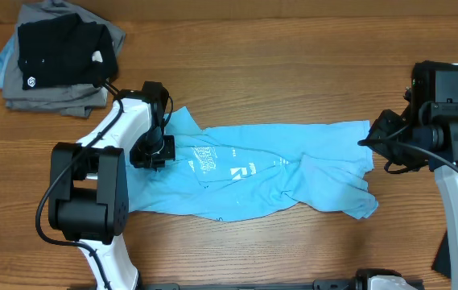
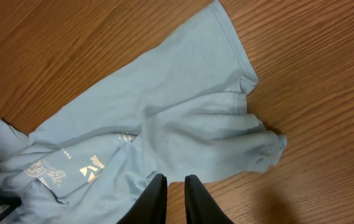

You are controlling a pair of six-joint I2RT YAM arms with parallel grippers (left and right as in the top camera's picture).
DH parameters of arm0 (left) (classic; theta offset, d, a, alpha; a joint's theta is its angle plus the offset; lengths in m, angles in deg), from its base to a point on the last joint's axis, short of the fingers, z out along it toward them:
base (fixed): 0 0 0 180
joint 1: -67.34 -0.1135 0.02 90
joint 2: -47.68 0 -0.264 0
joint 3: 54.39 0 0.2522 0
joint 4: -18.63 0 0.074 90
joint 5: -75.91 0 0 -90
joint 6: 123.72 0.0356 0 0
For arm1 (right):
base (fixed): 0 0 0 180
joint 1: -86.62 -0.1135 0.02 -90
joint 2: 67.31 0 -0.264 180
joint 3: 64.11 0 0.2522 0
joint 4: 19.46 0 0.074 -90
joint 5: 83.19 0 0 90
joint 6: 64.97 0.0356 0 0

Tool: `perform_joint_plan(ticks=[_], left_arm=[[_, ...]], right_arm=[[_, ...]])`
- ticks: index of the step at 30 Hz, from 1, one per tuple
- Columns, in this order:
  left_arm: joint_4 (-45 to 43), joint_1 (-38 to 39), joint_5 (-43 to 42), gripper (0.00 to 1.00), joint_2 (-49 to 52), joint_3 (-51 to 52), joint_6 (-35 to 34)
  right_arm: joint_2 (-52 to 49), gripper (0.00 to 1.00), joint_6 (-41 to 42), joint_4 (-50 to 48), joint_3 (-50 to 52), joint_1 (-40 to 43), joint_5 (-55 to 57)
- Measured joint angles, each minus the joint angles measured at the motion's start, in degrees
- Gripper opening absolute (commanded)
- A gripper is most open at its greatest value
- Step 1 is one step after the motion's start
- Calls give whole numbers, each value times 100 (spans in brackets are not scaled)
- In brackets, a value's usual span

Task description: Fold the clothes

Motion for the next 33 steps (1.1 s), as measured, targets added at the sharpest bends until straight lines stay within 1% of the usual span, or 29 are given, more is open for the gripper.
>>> perform_joint_plan(ticks=[4,5,6,10,11,13,15,17,19,23,27,29,33], left_arm=[[107,0,0,4,0,-2,0],[177,0,0,4,0,-2,-2],[275,0,0,4,0,-9,-2],[748,0,0,4,-2,-188,-11],[837,0,0,4,-2,-267,-28],[957,0,0,4,-42,-400,-74],[1032,0,0,4,-192,-468,-120],[1099,0,-2,4,-428,-494,-136],[1185,7,-2,4,-710,-527,-144],[1449,11,0,4,-1056,-584,-153],[1727,11,0,4,-1115,-584,-151],[1829,11,13,4,-1115,-584,-151],[2149,11,227,4,-1115,-584,-201]], right_arm=[[0,15,-2,0,0,2,2],[0,16,2,2,0,0,0],[0,20,0,-4,0,0,2],[-2,41,24,-4,0,0,50],[-4,48,24,-9,9,0,70],[-4,68,11,-9,70,0,92],[-7,76,15,-11,214,0,101],[-20,81,2,-22,393,0,107],[-66,90,0,-55,595,0,107],[-133,96,-15,-350,1067,0,83],[-142,96,-20,-841,1567,0,-175],[-144,98,-66,-1145,1808,0,-428],[-173,98,-181,-1814,2299,0,-761]])
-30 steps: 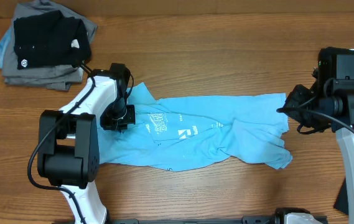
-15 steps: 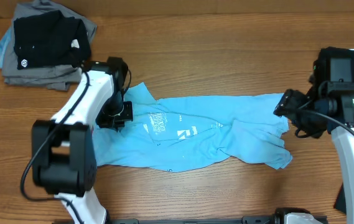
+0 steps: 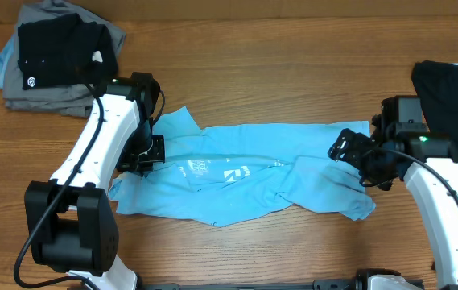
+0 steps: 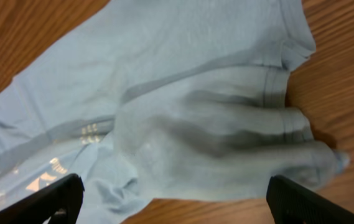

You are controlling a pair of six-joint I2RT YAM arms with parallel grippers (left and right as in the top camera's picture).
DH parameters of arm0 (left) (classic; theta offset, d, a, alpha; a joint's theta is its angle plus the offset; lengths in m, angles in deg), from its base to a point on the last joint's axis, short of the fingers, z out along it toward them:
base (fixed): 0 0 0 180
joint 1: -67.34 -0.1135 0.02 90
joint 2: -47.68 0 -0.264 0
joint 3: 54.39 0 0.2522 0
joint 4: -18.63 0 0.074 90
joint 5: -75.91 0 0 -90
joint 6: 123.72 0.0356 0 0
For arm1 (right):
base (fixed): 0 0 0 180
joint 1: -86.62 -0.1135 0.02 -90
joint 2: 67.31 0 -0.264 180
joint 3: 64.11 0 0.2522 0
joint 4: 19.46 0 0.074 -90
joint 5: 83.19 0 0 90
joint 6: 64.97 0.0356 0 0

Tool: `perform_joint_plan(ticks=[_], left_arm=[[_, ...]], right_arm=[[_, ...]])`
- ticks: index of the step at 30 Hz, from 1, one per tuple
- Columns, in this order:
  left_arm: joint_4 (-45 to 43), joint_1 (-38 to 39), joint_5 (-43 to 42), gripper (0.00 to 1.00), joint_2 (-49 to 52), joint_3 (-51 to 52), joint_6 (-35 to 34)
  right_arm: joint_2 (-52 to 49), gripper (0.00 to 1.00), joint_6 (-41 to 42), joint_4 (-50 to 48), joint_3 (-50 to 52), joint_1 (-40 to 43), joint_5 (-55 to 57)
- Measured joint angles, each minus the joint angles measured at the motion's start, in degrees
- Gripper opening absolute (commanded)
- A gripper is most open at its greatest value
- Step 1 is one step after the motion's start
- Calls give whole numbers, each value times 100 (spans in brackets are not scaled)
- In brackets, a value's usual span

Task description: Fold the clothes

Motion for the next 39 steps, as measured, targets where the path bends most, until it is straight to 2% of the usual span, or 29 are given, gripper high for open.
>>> perform_joint_plan(ticks=[8,15,22,30,34,37,39], left_arm=[[15,0,363,6,0,0,-208],[-96,0,417,7,0,0,-214],[-153,0,420,7,0,0,-229],[-221,0,417,7,0,0,-229],[-221,0,417,6,0,0,-227],[-221,0,417,5,0,0,-227],[-247,0,417,5,0,0,-227]], right_arm=[[-654,98,15,-509,376,0,52],[-1445,87,37,-527,389,0,319],[-1491,87,35,-382,393,0,979],[-1663,87,90,-616,393,0,1130],[-1810,68,129,-702,396,0,1005],[-1812,39,166,-741,400,0,940],[-1812,27,179,-752,404,0,927]])
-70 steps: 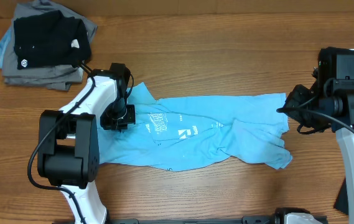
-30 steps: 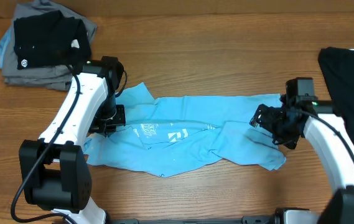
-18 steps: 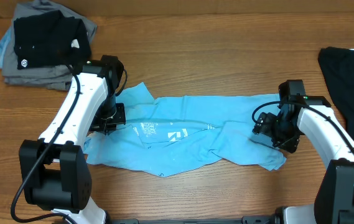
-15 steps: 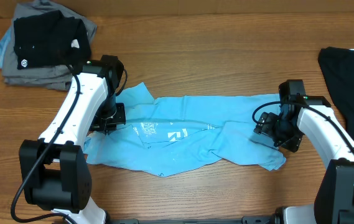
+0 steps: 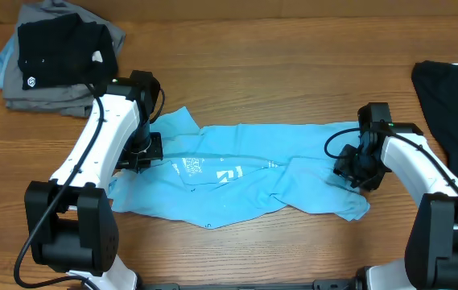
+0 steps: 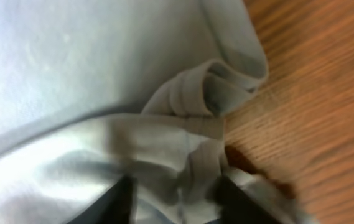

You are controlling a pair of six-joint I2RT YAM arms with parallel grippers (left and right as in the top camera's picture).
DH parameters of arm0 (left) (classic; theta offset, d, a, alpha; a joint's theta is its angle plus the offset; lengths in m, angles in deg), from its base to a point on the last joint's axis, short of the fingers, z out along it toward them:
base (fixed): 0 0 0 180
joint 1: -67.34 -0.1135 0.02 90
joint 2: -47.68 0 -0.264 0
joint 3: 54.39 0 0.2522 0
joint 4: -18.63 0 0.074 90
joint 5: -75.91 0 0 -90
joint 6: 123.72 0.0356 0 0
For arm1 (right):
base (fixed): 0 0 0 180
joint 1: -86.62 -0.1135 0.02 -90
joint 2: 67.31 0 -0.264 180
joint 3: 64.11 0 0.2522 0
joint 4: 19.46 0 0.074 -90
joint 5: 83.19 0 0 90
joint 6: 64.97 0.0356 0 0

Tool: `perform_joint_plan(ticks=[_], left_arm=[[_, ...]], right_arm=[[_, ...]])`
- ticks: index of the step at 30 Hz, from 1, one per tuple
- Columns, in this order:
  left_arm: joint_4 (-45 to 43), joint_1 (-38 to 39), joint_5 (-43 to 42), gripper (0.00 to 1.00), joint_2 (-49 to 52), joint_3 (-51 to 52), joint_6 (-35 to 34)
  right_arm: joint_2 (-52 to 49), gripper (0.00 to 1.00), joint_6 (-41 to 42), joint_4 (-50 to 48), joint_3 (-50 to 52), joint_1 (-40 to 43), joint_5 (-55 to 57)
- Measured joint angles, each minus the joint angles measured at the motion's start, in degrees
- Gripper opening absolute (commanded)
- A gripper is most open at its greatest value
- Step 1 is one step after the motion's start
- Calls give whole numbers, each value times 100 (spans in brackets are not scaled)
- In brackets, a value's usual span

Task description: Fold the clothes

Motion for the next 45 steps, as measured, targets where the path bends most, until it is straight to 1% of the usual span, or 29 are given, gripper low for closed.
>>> perform_joint_plan(ticks=[2,3,10,16,17,18,19,20,24,25,27,29,30,34,40,43,45], left_arm=[[-35,0,0,5,0,0,0],[-39,0,0,4,0,0,0],[-35,0,0,4,0,0,-2],[103,0,-42,4,-146,0,0],[116,0,-48,6,-232,-2,-2],[118,0,-48,9,-348,-4,0],[116,0,-48,17,-494,-13,-2],[127,0,-50,34,-643,-31,11],[225,0,-48,79,-1309,-118,4],[247,-2,-46,83,-1440,-133,4],[264,0,-48,85,-1598,-151,-15],[267,0,-48,98,-1620,-151,4],[264,0,-48,100,-1606,-151,15],[249,0,-48,100,-1587,-151,-2],[133,-2,-57,100,-1526,-118,114],[17,-2,-96,100,-1467,66,210],[-111,-2,-142,100,-1366,208,267]], right_arm=[[0,10,-50,15,4,0,-24],[0,4,-2,9,7,2,-22],[0,4,52,48,4,0,-15],[9,4,210,527,-223,0,-15],[33,4,227,595,-297,0,-17],[76,4,240,671,-378,0,-22],[166,4,258,754,-463,0,-24],[269,4,271,822,-538,0,-35],[892,4,289,975,-754,2,-160],[1113,4,291,990,-789,0,-192],[1458,4,295,1021,-822,0,-264],[1768,4,304,1064,-824,2,-304],[1895,4,308,1088,-824,0,-326],[2234,4,308,1239,-824,0,-341],[2332,4,387,1314,-835,31,-157],[2332,4,483,1373,-970,286,-22],[2332,4,522,1434,-1191,640,42]])
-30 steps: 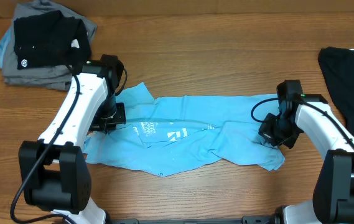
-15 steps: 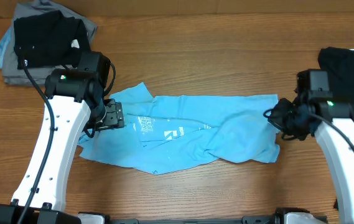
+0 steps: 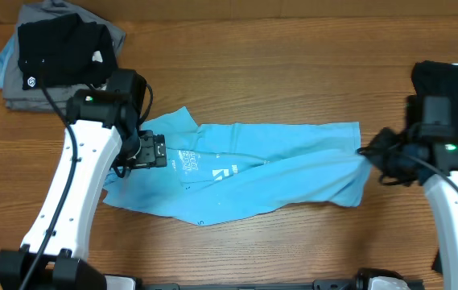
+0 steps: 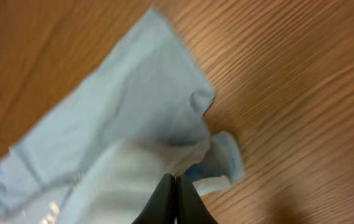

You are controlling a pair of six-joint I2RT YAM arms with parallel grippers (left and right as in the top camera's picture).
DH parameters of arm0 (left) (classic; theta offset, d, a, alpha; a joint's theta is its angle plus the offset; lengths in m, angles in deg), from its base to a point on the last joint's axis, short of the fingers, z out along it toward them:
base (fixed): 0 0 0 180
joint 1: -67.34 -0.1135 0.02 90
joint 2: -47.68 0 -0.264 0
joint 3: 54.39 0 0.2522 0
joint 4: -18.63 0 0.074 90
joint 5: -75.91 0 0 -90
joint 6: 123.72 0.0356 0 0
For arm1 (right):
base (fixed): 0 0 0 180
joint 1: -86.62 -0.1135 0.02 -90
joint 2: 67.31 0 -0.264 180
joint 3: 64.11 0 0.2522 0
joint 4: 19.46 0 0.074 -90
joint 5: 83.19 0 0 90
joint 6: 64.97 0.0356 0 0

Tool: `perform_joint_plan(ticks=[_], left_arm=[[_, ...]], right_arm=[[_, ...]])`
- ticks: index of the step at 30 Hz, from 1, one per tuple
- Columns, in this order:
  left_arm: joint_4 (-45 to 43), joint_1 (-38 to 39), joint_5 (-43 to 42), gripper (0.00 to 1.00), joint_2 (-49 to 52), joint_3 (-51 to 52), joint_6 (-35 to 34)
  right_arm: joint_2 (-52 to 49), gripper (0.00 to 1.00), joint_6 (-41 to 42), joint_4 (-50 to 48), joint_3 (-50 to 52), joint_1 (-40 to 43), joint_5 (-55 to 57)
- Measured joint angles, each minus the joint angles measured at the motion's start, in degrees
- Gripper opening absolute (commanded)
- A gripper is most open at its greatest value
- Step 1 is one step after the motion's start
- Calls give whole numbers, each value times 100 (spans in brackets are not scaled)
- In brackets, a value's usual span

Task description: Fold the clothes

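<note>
A light blue shirt (image 3: 253, 173) with a white print lies stretched across the middle of the table. My left gripper (image 3: 152, 151) is down on its left part, by the print, and seems shut on the cloth. At the shirt's right end my right gripper (image 3: 368, 155) is shut on the edge. The right wrist view shows its fingertips (image 4: 175, 186) pressed together with pale blue cloth (image 4: 133, 124) pinched between them, and a small fold (image 4: 226, 158) hanging beside them over the wood.
A stack of folded clothes (image 3: 55, 56), black on top of grey, sits at the far left corner. A black garment (image 3: 454, 84) lies at the right edge, behind my right arm. Bare wood table (image 3: 293, 64) surrounds the shirt.
My right gripper was down around a bunched fold at the shirt's right end. Now it is shut on it and further right, with the shirt drawn straighter. The left gripper has shifted slightly.
My right gripper first hung shut just off the shirt's right edge. Then it was open above the crumpled right end, then down around a fold there. It now holds that fold, pulled right. My left gripper stayed on the shirt's left part throughout, and the shirt has flattened.
</note>
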Motion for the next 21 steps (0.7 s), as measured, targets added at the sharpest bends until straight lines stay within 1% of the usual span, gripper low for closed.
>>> perform_joint_plan(ticks=[6,11,14,21], left_arm=[[-273,0,-319,100,431,151,39],[-470,0,-527,100,857,151,59],[-531,0,-675,100,1128,151,111],[-767,0,-1270,99,1445,157,494]], right_arm=[[59,4,-48,280,-671,1073,-4],[166,4,-186,398,-778,1692,-63],[164,4,-308,426,-778,1860,-103],[166,4,-452,525,-778,1869,-190]])
